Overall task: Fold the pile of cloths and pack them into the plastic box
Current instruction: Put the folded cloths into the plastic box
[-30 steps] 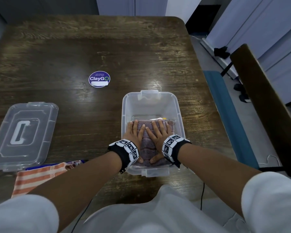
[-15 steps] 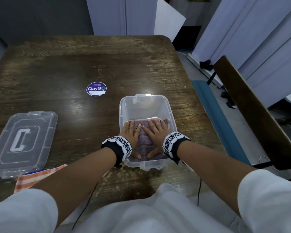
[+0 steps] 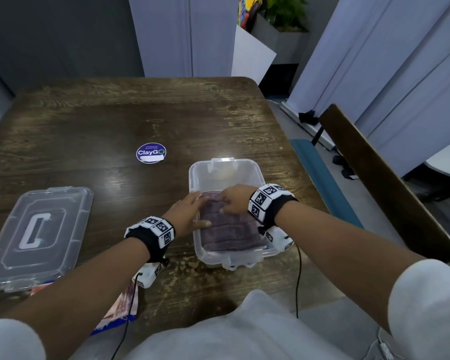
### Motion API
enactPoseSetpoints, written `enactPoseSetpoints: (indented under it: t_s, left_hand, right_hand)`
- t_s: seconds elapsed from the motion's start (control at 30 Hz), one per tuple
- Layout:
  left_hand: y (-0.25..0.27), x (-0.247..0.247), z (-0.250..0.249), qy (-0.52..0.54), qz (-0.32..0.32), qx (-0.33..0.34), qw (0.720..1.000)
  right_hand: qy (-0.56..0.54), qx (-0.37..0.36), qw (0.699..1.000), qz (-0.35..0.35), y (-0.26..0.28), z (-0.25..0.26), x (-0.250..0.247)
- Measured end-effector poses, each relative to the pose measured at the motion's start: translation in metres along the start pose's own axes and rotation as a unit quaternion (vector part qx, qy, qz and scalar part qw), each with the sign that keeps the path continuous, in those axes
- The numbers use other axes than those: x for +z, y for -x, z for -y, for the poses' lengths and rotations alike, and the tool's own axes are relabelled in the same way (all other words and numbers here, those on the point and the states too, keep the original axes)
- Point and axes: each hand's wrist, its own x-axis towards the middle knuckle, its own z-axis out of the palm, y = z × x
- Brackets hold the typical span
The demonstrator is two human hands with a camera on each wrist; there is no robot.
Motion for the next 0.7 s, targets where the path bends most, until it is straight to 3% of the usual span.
enactPoseSetpoints:
  t_s: [0.1,0.23,0.4,0.7]
  left_hand:
    - [0.009,0.006,0.025,0.103,-0.062,-0.004,0.993]
    - [0.027,0.012,0.069,0.136,-0.054,-0.069,0.987]
    - [0.066,0.011,0.115,0.068,0.014,-0.157,0.985]
    - [0.153,0.030,0.196,0.059,0.159,-0.211,0.963]
  right_hand:
    - [-0.061,-0.029,0.997,-0.031,0.002,0.032,-0.012]
    - [-0.146,-0.059,0.986,-0.053,-0.006,0.076,-0.008]
    - [-0.196,-0.069,0.977,-0.052,-0.027,0.129,0.014]
    - [-0.187,-0.051,0.979,0.071,-0.078,0.190,0.102]
